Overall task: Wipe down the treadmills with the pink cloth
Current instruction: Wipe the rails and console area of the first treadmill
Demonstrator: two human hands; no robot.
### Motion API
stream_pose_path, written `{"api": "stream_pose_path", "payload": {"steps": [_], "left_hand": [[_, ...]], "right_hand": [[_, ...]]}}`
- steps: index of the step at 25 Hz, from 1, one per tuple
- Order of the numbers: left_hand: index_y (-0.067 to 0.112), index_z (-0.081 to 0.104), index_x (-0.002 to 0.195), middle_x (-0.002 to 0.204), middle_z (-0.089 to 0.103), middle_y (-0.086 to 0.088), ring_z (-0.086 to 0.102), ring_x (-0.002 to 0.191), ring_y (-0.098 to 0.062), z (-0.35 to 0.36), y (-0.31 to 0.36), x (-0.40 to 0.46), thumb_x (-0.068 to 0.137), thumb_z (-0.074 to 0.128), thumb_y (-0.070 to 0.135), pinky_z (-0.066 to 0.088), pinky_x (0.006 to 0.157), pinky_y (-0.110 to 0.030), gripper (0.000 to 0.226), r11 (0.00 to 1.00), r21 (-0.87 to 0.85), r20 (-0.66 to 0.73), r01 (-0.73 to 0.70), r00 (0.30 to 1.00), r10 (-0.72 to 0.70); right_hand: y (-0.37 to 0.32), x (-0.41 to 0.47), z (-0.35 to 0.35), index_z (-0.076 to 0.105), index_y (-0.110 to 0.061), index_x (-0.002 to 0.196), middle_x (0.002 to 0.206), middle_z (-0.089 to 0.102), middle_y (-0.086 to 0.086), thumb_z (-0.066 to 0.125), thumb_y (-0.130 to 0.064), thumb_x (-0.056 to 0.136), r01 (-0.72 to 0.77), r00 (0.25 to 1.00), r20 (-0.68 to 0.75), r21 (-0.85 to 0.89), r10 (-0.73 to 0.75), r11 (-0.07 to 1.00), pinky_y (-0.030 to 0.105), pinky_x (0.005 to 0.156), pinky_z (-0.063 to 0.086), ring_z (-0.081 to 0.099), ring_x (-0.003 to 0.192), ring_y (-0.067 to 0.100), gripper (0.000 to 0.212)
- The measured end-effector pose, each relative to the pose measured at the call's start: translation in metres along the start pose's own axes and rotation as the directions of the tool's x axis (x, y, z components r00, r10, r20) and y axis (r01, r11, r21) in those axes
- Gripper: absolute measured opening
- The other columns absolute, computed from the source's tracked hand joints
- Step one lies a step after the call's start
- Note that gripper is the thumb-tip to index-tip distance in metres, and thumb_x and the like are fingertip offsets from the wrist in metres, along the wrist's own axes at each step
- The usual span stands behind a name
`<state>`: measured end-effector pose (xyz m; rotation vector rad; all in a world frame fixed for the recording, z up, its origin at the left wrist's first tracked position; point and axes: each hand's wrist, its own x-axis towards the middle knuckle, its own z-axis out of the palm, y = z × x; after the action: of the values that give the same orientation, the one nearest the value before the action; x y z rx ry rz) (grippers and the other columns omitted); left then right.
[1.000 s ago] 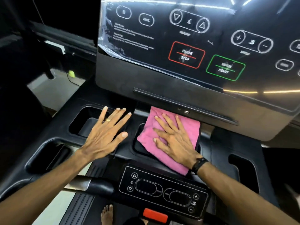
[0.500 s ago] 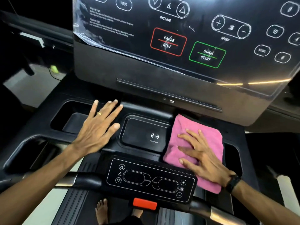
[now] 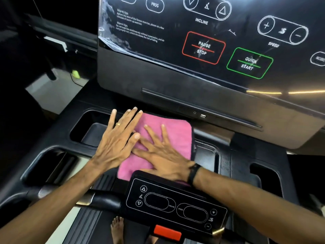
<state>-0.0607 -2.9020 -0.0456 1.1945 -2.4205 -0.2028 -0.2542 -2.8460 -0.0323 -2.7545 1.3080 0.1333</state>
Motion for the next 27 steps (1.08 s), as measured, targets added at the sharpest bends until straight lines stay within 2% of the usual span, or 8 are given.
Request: {"api": "stream_pose_path", "payload": {"steps": [3, 5, 10, 14, 18, 22, 25, 27], "left_hand": [[0.011, 0.024, 0.156, 0.163, 0.025, -0.007, 0.025, 0.15, -0.022, -0.001, -0.001, -0.001, 0.105, 0.008, 0.05, -0.005, 0.124, -0.047, 0.067, 1.0, -0.007, -0.014, 0.007, 1.0, -0.007], [0.012, 0.024, 0.156, 0.163, 0.025, -0.006, 0.024, 0.15, -0.021, -0.002, 0.001, -0.003, 0.105, 0.009, 0.049, -0.003, 0.124, -0.048, 0.066, 1.0, -0.017, 0.001, -0.012, 1.0, 0.012], [0.015, 0.021, 0.157, 0.164, 0.022, -0.005, 0.021, 0.151, -0.019, -0.003, 0.005, -0.002, 0.104, 0.011, 0.051, 0.0, 0.124, -0.05, 0.066, 0.999, 0.021, 0.034, -0.039, 0.999, 0.039], [0.016, 0.02, 0.158, 0.165, 0.02, -0.005, 0.019, 0.152, -0.018, -0.001, 0.003, 0.001, 0.104, 0.012, 0.053, 0.0, 0.123, -0.052, 0.066, 0.999, -0.026, 0.035, -0.028, 0.999, 0.029], [0.014, 0.025, 0.156, 0.163, 0.025, -0.005, 0.024, 0.15, -0.019, -0.002, -0.004, 0.0, 0.104, 0.011, 0.054, -0.003, 0.124, -0.048, 0.067, 0.995, -0.095, -0.007, 0.032, 0.999, -0.033], [0.013, 0.025, 0.156, 0.164, 0.023, -0.005, 0.021, 0.151, -0.018, -0.004, 0.002, -0.005, 0.104, 0.017, 0.049, -0.002, 0.124, -0.049, 0.065, 0.994, -0.084, -0.006, -0.064, 0.998, 0.063], [0.015, 0.022, 0.157, 0.164, 0.022, -0.004, 0.02, 0.151, -0.017, -0.005, 0.002, -0.004, 0.104, 0.016, 0.051, -0.001, 0.124, -0.049, 0.065, 0.994, -0.096, -0.009, -0.048, 0.999, 0.048], [0.015, 0.018, 0.158, 0.164, 0.021, -0.004, 0.019, 0.152, -0.017, -0.003, 0.004, -0.003, 0.104, 0.015, 0.053, -0.001, 0.124, -0.049, 0.066, 0.996, -0.079, -0.002, -0.049, 0.999, 0.049]], "right_hand": [[-0.003, 0.002, -0.001, 0.017, -0.035, 0.159, 0.167, -0.013, 0.005, 0.047, -0.065, 0.093, -0.024, 1.0, -0.002, 0.002, 0.024, 1.0, 0.076, 0.109, -0.012, -0.023, 0.15, 0.036, 0.078], [0.014, -0.04, -0.004, 0.009, -0.036, 0.16, 0.167, -0.015, 0.002, 0.047, -0.056, 0.095, 0.001, 1.0, -0.001, 0.019, -0.001, 1.0, 0.075, 0.11, -0.014, -0.022, 0.151, 0.031, 0.078], [0.055, -0.126, -0.005, 0.01, -0.036, 0.16, 0.169, -0.007, 0.001, 0.043, -0.054, 0.086, 0.01, 0.999, 0.031, -0.003, -0.009, 1.0, 0.08, 0.109, -0.002, -0.013, 0.154, 0.032, 0.082], [0.021, -0.04, 0.002, 0.008, -0.044, 0.158, 0.167, -0.014, 0.0, 0.035, -0.072, 0.089, -0.023, 1.0, 0.003, 0.045, 0.023, 0.999, 0.078, 0.108, -0.01, -0.021, 0.151, 0.034, 0.079], [-0.008, 0.018, 0.0, 0.016, -0.039, 0.157, 0.167, -0.011, 0.0, 0.044, -0.077, 0.086, -0.075, 0.996, -0.048, 0.039, 0.077, 0.996, 0.074, 0.11, -0.015, -0.022, 0.151, 0.033, 0.085], [0.026, -0.061, 0.0, 0.01, -0.042, 0.158, 0.168, -0.01, -0.005, 0.041, -0.07, 0.092, -0.064, 0.997, -0.032, 0.104, 0.068, 0.993, 0.07, 0.115, -0.013, -0.014, 0.154, 0.024, 0.078], [0.053, -0.128, -0.004, 0.015, -0.041, 0.158, 0.169, -0.004, -0.006, 0.042, -0.068, 0.096, -0.113, 0.993, 0.003, 0.124, 0.114, 0.986, 0.071, 0.116, -0.004, -0.008, 0.155, 0.023, 0.073], [0.048, -0.126, -0.006, 0.014, -0.045, 0.157, 0.168, -0.007, -0.007, 0.037, -0.07, 0.096, -0.131, 0.991, 0.031, 0.121, 0.128, 0.984, 0.068, 0.115, -0.009, -0.013, 0.154, 0.022, 0.07]]}}
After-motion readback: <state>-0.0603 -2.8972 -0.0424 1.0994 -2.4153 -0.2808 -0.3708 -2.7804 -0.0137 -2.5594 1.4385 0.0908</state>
